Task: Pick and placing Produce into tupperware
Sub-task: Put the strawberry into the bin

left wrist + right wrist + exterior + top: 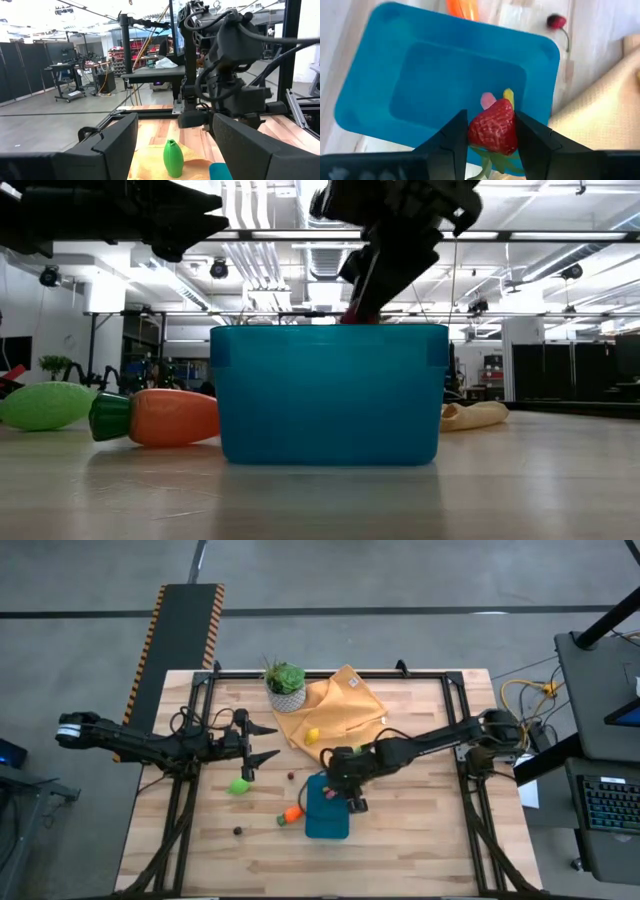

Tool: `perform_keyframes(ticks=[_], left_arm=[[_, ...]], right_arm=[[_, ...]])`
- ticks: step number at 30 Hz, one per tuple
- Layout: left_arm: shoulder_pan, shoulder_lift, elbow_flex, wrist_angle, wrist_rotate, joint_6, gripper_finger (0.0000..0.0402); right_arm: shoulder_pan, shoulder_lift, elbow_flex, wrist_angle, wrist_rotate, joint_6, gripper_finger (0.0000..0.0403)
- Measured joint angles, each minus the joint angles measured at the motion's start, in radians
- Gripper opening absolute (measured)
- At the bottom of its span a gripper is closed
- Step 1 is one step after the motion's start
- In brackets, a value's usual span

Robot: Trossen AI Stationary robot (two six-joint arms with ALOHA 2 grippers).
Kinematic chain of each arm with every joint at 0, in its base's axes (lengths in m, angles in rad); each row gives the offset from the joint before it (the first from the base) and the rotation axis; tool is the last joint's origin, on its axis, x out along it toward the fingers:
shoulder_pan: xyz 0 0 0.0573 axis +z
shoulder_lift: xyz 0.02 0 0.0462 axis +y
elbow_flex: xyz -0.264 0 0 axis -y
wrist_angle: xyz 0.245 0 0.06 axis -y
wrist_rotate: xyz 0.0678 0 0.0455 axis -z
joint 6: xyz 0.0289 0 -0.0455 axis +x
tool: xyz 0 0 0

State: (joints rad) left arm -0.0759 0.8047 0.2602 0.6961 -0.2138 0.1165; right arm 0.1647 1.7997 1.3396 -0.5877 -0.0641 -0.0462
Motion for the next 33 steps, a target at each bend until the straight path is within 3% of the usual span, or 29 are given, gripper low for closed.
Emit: perform_keyframes(ticks=[8, 24, 33], left_arm=[[0.000, 0.000, 0.000, -0.001, 0.000, 0.000, 0.0245], [0.000, 0.000, 0.000, -0.002, 0.000, 0.000, 0.0245], [0.000, 0.000, -0.001, -0.002, 0.000, 0.000, 0.0245]], right_arm=[[-0.024, 0.093, 0.057, -0.039, -0.067, -0.021, 0.0123], [-0.031, 0.146, 0.058, -0.088, -0.037, -0.044, 0.0123], [-0.035, 0.143, 0.057, -0.088, -0.013, -0.040, 0.0188]])
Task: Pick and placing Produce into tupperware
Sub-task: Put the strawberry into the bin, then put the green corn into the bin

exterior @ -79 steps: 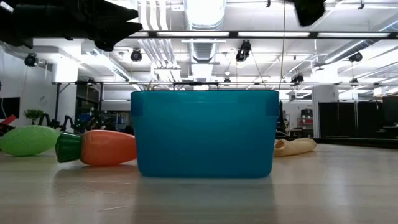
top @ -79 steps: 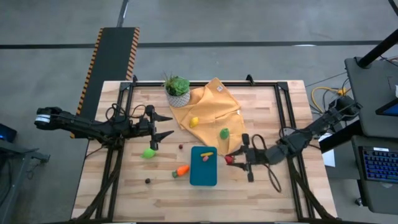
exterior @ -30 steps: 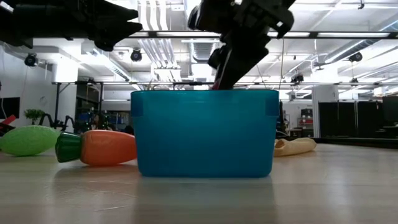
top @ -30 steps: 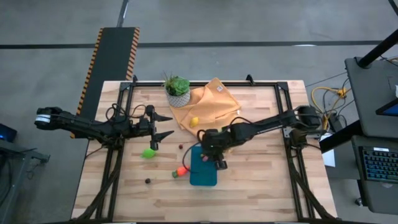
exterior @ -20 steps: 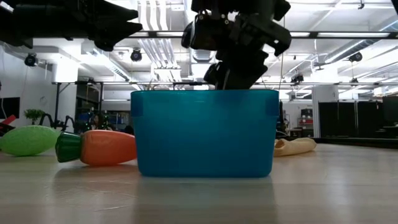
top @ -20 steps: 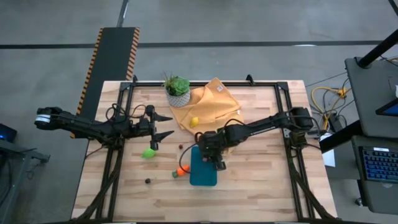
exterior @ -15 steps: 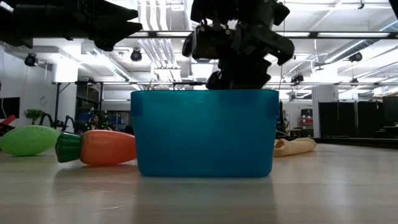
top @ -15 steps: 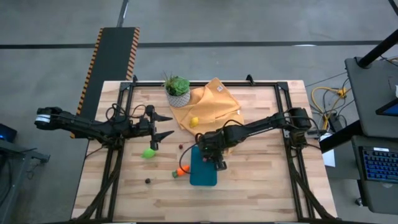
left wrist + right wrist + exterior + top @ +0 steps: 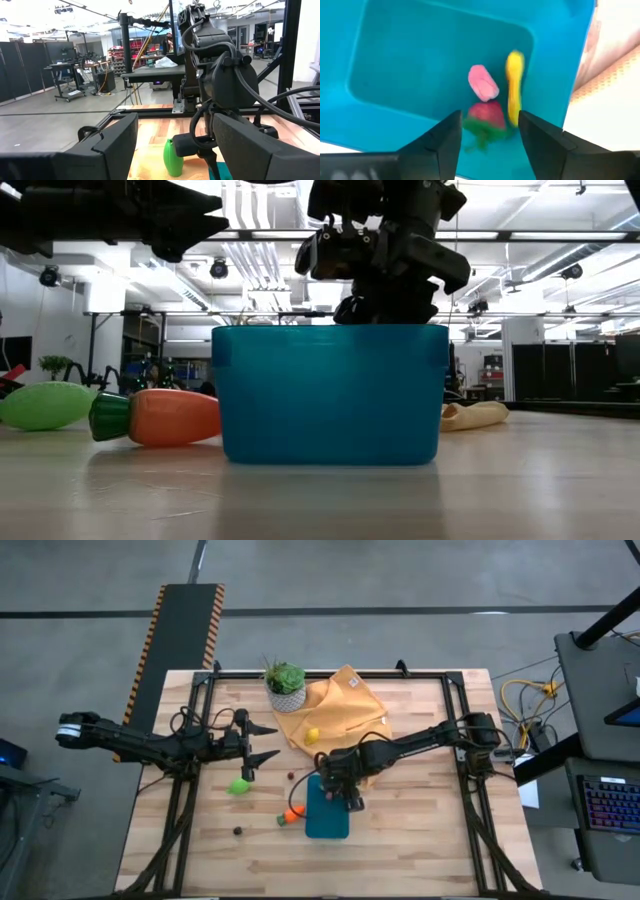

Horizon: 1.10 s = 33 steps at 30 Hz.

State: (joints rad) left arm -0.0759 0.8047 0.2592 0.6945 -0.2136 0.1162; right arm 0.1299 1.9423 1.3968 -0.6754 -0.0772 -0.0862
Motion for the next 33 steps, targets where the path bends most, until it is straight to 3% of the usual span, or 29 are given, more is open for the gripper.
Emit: perform_keyframes(ticks=[11, 18, 23, 27, 33], left_arm=[[0.000, 0.000, 0.000, 0.000, 0.000, 0.000, 0.0245], [0.000, 0.000, 0.000, 0.000, 0.000, -0.003, 0.0245], [0.000, 0.000, 0.000, -0.007, 0.000, -0.003, 0.0245], [0.000, 0.000, -0.002, -0.018, 0.000, -0.004, 0.0245], [-0.001, 0.000, -0.002, -0.024, 0.000, -0.005, 0.0245]], right_arm=[[0.000, -0.002, 0.000, 0.017, 0.001, -0.006, 0.0169], [-0.007, -0.056, -0.008, 0.281, 0.015, -0.016, 0.0158], [-0.011, -0.139, -0.033, 0.383, 0.079, -0.061, 0.0150], [-0.025, -0.247, -0.140, 0.527, 0.083, -0.072, 0.0144], [-0.057, -0.473, -0.423, 0.766, 0.086, -0.044, 0.0136]])
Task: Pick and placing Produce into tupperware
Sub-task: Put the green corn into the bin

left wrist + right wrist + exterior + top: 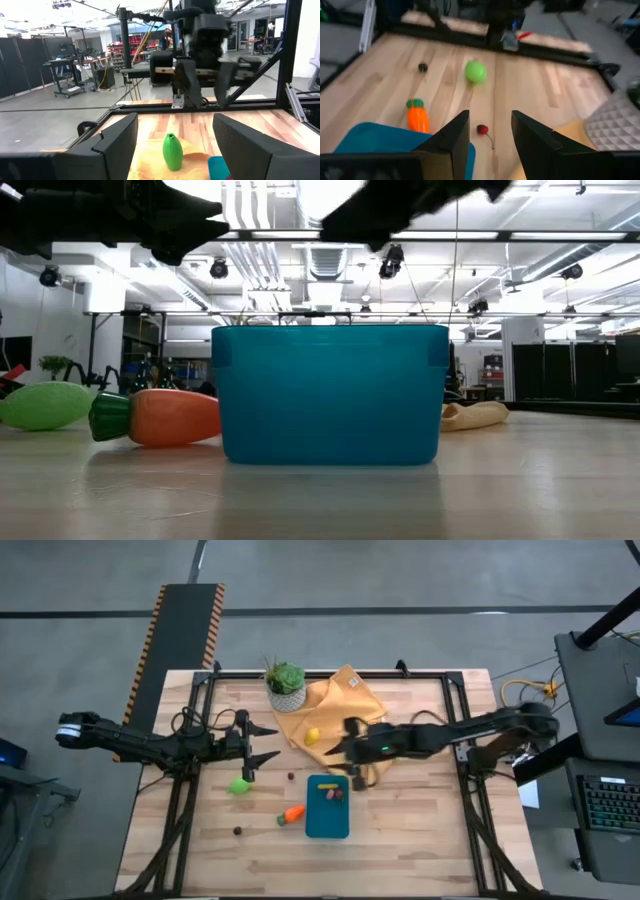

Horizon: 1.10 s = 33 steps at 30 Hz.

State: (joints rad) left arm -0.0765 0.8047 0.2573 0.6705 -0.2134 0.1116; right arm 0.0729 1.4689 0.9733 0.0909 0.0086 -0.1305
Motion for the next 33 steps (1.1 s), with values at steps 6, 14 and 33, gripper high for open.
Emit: perform_keyframes(ticks=[6, 14, 33], left_arm=[[0.000, 0.000, 0.000, 0.000, 0.000, 0.000, 0.0245], [0.000, 0.000, 0.000, -0.007, 0.000, 0.000, 0.0245], [0.000, 0.000, 0.000, -0.006, 0.000, 0.000, 0.0245]], right_arm=[[-0.003, -0.268, -0.277, 0.115, 0.060, 0.017, 0.0134], [-0.004, -0.575, -0.619, 0.251, 0.264, 0.097, 0.0133], [-0.003, -0.611, -0.895, 0.431, 0.287, 0.422, 0.0309]])
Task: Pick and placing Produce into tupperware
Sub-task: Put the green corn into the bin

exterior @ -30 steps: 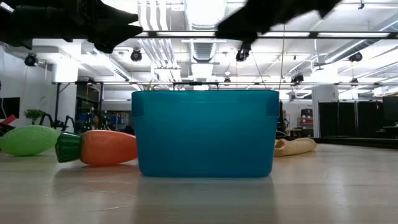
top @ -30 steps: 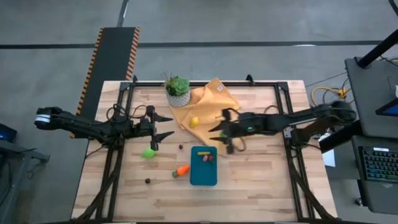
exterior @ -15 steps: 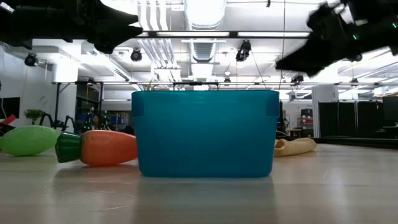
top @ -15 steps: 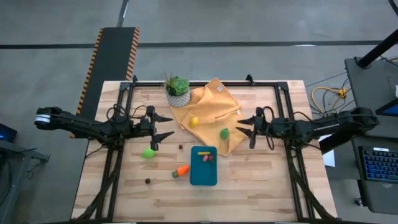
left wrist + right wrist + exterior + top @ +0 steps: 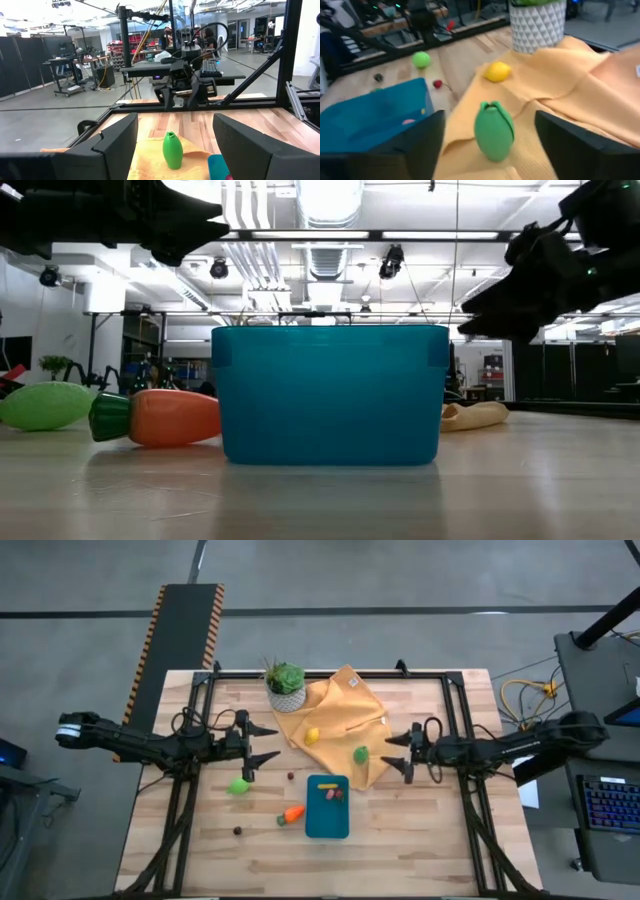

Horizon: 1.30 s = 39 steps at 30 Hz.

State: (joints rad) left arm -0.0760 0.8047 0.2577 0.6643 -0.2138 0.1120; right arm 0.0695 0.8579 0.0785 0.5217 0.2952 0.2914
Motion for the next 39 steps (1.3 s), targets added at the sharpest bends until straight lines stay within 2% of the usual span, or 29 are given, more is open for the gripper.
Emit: perform_keyframes(ticks=[3, 6, 27, 33, 39], left_arm=[[0.000, 0.000, 0.000, 0.000, 0.000, 0.000, 0.0245], [0.000, 0.000, 0.000, 0.000, 0.000, 0.000, 0.0245], [0.000, 0.000, 0.001, 0.001, 0.000, 0.000, 0.0245], [0.000, 0.000, 0.001, 0.001, 0.000, 0.000, 0.0245], [0.000, 0.000, 0.001, 0.000, 0.000, 0.000, 0.0245]], right_arm=[[-0.001, 0.072, 0.019, 0.000, 0.027, -0.003, 0.0353], [0.000, 0.156, 0.044, 0.000, 0.039, -0.026, 0.0371], [-0.015, 0.725, 0.287, 0.069, 0.081, -0.115, 0.0374], [-0.018, 0.811, 0.341, 0.077, 0.075, -0.113, 0.0374], [-0.026, 0.822, 0.349, 0.082, 0.074, -0.116, 0.0374]])
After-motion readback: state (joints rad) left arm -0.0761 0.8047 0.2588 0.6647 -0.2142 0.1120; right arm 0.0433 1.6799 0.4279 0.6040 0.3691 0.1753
